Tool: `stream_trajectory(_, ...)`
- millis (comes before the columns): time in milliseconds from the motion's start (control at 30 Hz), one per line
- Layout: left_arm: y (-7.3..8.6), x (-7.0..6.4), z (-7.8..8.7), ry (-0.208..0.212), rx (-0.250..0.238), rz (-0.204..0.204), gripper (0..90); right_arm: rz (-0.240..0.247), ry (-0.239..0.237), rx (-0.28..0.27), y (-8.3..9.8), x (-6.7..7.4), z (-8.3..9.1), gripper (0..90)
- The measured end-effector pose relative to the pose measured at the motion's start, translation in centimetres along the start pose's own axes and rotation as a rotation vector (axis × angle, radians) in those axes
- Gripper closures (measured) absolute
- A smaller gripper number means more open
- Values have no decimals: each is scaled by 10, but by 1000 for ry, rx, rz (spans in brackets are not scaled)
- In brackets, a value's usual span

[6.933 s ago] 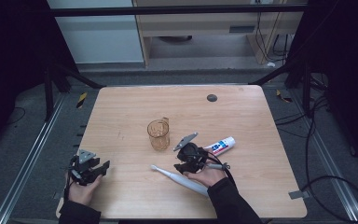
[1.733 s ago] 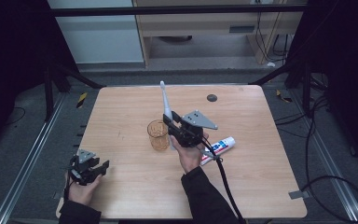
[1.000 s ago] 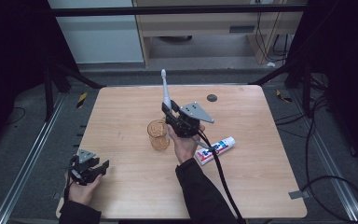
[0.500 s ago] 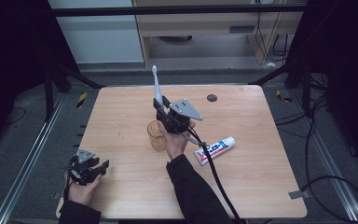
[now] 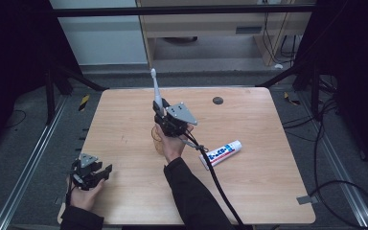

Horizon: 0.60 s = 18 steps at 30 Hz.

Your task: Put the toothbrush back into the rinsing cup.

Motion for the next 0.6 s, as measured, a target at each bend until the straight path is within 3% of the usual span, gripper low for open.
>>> stream_trajectory(600,0,0,0,2,2,-1,543,42,17,52,31,14,-8,669)
Point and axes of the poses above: each handheld gripper's, and its own axes: z roughly backward along the jaws, y roughly out of its underside, x roughly to its left, the point moved 6 cm from there along -z, roughly forward along the jaws, and after that the axes turned 13 degrees about -x, right-handed, at the moved point
